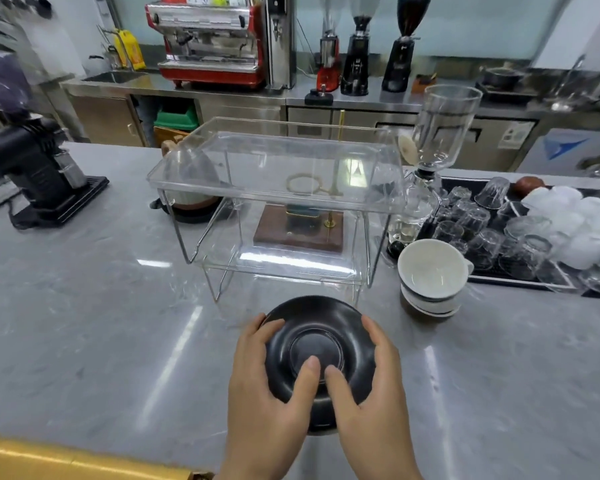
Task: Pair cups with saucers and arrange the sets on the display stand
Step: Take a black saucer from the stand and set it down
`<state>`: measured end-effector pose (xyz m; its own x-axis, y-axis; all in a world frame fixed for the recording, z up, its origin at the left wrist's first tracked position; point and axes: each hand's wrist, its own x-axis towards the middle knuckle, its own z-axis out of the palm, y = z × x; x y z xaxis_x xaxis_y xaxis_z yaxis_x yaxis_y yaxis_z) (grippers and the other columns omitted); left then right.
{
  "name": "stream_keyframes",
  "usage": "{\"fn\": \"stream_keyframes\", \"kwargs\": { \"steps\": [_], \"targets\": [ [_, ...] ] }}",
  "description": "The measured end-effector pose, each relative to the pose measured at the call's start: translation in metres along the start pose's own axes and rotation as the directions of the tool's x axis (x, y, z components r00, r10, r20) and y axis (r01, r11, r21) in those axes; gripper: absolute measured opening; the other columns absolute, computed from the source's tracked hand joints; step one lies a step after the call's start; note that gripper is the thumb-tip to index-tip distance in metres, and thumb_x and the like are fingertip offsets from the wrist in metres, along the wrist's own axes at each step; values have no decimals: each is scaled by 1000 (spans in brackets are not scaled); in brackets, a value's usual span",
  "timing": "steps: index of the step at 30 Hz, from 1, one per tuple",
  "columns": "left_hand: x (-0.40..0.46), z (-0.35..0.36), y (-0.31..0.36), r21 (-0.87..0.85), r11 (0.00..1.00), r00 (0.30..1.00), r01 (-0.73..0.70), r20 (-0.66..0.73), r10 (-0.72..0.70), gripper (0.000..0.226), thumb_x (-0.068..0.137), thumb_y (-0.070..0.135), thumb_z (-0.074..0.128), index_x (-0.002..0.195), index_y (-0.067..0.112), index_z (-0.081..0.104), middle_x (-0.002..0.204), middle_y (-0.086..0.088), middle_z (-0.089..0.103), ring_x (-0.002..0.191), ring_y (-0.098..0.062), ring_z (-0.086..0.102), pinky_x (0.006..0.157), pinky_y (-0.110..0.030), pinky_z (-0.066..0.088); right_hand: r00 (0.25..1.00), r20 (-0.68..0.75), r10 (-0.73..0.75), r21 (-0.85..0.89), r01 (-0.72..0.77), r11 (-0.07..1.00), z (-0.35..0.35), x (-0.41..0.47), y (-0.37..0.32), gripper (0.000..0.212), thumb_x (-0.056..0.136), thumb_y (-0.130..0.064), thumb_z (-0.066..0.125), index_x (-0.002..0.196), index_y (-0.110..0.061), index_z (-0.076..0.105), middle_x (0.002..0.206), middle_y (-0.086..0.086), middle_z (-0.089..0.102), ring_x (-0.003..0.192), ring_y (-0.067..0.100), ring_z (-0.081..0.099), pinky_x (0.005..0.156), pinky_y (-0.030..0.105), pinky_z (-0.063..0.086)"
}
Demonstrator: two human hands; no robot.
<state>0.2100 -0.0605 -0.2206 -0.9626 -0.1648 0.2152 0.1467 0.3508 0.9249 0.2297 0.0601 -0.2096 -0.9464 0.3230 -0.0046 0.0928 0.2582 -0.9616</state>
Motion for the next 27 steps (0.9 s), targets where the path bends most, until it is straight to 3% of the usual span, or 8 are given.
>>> {"fn": "stream_keyframes", "kwargs": {
  "steps": [2,8,12,17,20,23,27],
  "targets": [
    [-3,10,-1,-3,1000,999,-1,44,1,50,65,57,61,113,47,53,139,27,45,126,20,40,98,1,32,999,-24,40,4,-40,999,-8,-1,7,70,85,-12,70,139,-40,37,140,-24,40,118,-26,34,89,-1,33],
    [-9,41,-1,-28,1000,988,2,152,3,52,64,58,63,114,46,54,145,22,45,132,6,45,104,-13,36,987,-129,92,-22,-96,995,-35,-2,26,70,84,-9,71,139,-38,40,140,-19,44,126,-2,46,97,14,38],
    [-11,65,1,-46,999,973,-6,229,16,50,64,57,64,112,47,55,144,22,45,129,15,42,100,-2,34,972,-193,136,-23,-143,990,-54,-1,33,69,84,-9,70,139,-38,40,141,-17,45,127,-1,45,102,20,38],
    [-14,103,6,-62,998,940,-6,340,27,51,64,53,66,114,43,58,143,22,47,127,16,43,97,2,31,939,-292,181,-12,-193,981,-87,6,44,67,84,-8,71,132,-42,40,138,-17,48,122,0,48,102,24,39],
    [-16,130,12,-66,998,919,-9,393,34,51,64,55,65,113,45,57,141,32,43,126,23,39,95,3,30,918,-339,206,-9,-222,975,-112,16,52,67,84,-8,71,133,-43,40,138,-16,49,124,4,49,104,26,39],
    [-20,153,19,-85,996,901,-17,431,53,51,65,53,65,115,41,58,141,30,43,124,26,39,93,6,28,906,-361,221,5,-235,972,-136,26,58,66,86,-9,70,139,-37,41,138,-17,49,122,-1,48,103,22,37],
    [-24,194,33,-104,995,888,-9,457,56,48,68,48,69,114,39,60,141,24,50,127,14,47,96,1,33,895,-383,227,21,-237,971,-176,43,73,64,87,-10,69,137,-37,41,136,-22,48,113,-24,40,97,13,33]
  ]
}}
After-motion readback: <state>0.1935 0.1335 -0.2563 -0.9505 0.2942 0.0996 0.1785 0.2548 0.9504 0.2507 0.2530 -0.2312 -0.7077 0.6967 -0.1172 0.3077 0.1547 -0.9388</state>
